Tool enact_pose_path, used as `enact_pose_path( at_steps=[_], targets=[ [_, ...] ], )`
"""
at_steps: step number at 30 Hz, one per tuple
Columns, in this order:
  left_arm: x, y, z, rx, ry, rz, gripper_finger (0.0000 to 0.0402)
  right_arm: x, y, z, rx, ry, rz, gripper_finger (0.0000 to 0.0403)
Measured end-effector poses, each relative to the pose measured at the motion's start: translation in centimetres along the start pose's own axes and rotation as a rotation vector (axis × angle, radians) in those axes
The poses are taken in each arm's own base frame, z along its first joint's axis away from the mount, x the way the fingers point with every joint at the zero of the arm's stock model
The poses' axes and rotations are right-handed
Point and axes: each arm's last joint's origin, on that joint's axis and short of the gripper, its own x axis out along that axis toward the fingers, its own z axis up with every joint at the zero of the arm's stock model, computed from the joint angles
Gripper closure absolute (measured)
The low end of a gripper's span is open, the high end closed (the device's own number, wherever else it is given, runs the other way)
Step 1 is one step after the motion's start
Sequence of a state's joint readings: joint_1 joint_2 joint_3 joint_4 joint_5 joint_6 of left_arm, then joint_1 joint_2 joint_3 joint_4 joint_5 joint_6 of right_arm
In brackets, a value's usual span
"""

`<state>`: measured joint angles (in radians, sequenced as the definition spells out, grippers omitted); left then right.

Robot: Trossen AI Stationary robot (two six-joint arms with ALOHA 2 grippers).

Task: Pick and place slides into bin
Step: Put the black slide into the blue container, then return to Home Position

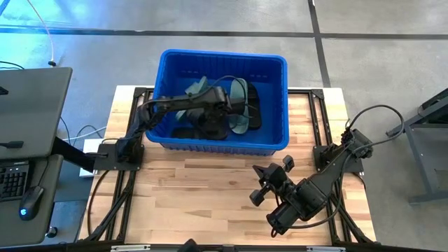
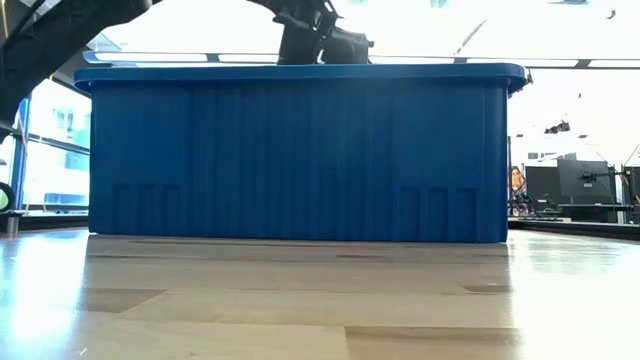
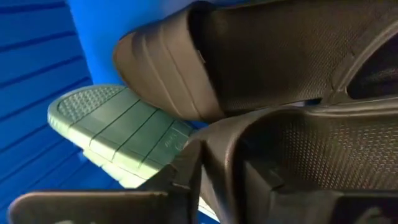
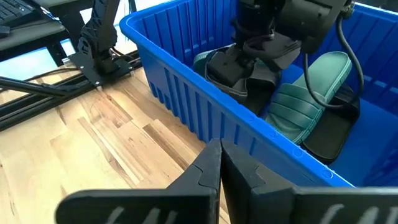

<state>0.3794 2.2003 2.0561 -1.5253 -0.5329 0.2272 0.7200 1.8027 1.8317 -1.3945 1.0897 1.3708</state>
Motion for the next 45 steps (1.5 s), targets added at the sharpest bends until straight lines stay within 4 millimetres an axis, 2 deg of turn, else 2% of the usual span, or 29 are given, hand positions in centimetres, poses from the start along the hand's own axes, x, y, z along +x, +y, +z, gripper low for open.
enact_pose_path(
  at_steps=[5,10,12,14,19,23,27,33,37,40,45],
  targets=[
    [0.1,-0.1,0.1,0.028,-0.01,-0.023,0.0286,0.0,0.0,0.0,-0.001,0.0,0.0,0.0402],
    [-1.9,-0.4,-0.1,0.069,-0.037,-0.039,0.0248,0.0,0.0,0.0,-0.013,0.008,0.002,0.0402],
    [-3.3,-0.4,-0.5,0.076,-0.077,-0.028,0.0237,0.0,0.0,-0.1,-0.039,0.019,0.004,0.0402],
    [-5.5,-0.3,-1.2,0.069,-0.143,0.004,0.0229,0.0,0.0,-0.1,-0.046,0.024,0.005,0.0402],
    [-10.7,-0.4,-4.1,0.107,-0.295,0.054,0.0214,0.0,0.0,-0.1,-0.051,0.029,0.006,0.0402],
    [-15.3,-0.9,-8.2,0.102,-0.443,0.072,0.0212,0.0,0.1,-0.4,-0.09,0.096,0.024,0.0402],
    [-19.2,-2.1,-12.8,0.123,-0.609,0.019,0.0219,-0.2,0.1,-1.2,-0.13,0.097,0.021,0.0402],
    [-23.8,-3.2,-21.2,0.258,-0.897,-0.09,0.0223,-1.1,-0.6,-2.1,-0.231,0.176,0.009,0.0402],
    [-25.3,-3.6,-26.1,0.224,-1.037,-0.22,0.0223,-1.2,-0.5,-2.4,-0.249,0.252,0.032,0.0402],
    [-25.8,-3.4,-29.4,0.243,-1.125,-0.235,0.0224,-1.4,-0.9,-1.8,-0.25,0.191,0.025,0.0402],
    [-24.8,-3.1,-33.8,0.289,-1.204,-0.255,0.022,-3.4,-2.8,0.0,-0.204,0.136,0.079,0.0402]
  ],
)
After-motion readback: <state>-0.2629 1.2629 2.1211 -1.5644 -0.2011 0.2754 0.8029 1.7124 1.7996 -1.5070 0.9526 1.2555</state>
